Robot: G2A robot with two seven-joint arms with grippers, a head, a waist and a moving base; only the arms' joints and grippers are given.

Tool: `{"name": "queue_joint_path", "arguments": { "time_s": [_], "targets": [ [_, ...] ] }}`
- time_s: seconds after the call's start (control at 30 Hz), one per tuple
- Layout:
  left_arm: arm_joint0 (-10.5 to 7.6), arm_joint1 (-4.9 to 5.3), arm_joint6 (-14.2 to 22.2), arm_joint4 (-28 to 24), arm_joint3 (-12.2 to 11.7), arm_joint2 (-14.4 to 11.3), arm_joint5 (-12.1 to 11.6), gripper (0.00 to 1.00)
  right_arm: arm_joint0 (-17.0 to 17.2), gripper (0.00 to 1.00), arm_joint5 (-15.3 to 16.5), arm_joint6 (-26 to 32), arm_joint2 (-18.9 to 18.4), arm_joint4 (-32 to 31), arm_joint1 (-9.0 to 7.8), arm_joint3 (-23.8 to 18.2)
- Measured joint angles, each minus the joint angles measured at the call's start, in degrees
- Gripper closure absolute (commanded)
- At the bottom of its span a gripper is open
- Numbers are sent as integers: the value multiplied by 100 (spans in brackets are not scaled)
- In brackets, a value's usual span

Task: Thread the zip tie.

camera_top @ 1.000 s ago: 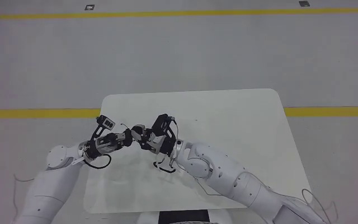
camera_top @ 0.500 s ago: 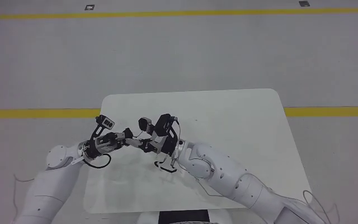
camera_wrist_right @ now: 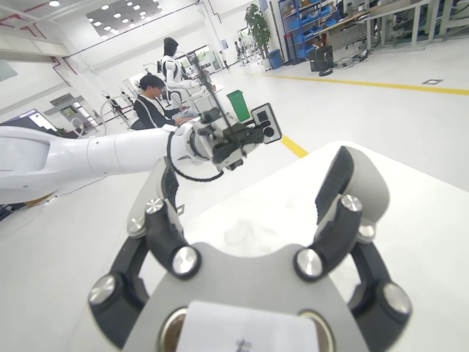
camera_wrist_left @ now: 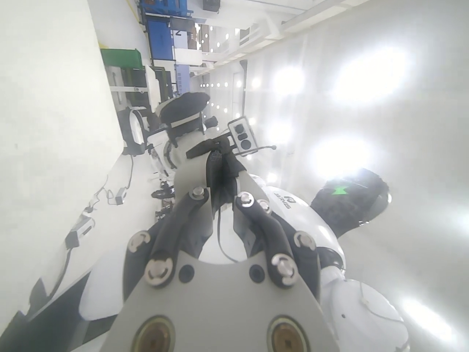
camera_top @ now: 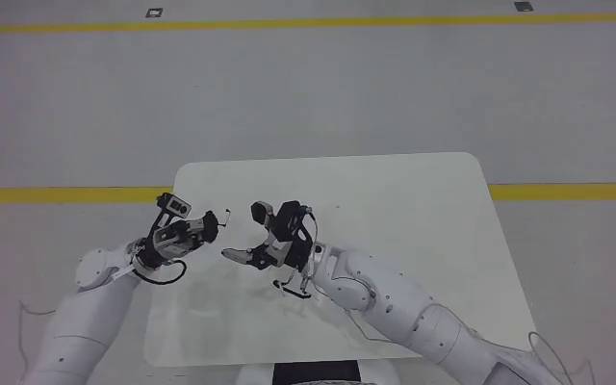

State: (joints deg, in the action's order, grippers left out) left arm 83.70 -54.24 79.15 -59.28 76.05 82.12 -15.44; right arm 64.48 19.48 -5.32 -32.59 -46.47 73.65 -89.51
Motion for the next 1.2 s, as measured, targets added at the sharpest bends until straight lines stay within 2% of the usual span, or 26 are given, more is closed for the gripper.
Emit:
{"name": "queue_joint_path", "arguments": {
  "time_s": [0.07, 0.13, 0.43, 0.5, 0.57, 0.67, 0.8, 1.0, 1.2],
  "targets": [
    [-11, 1, 18, -112, 1, 61, 61, 100, -69, 0, 0, 77, 100, 304, -78, -74],
    [-22, 5, -2, -100, 32, 117, 25, 100, -119, 0, 0, 78, 111, 478, -118, -78],
    [-31, 6, 1, -63, 65, 129, -12, 100, -116, 0, 0, 72, 105, 466, -115, -75],
    [-37, -12, -106, -163, 114, 100, 41, 100, -43, 0, 0, -33, 107, 584, -105, -137],
    [-53, -39, -174, -344, 88, 62, 73, 100, 8, 0, 0, -271, 187, 1141, -96, -213],
    [-76, -82, -12, -665, -2, -2, 78, 100, -109, 0, 0, -471, 413, 2157, -107, -281],
    [-98, -133, 53, -879, -28, -92, -84, 100, -370, 0, 0, -535, 717, 3156, -130, -322],
    [-125, -204, 49, -1355, -14, -213, -166, 100, -554, 0, 0, -573, 1030, 4081, -39, -235],
    [-173, -222, 49, -1544, -96, -198, -126, 100, -500, 0, 0, -319, 946, 4798, 86, -216]
  ]
}}
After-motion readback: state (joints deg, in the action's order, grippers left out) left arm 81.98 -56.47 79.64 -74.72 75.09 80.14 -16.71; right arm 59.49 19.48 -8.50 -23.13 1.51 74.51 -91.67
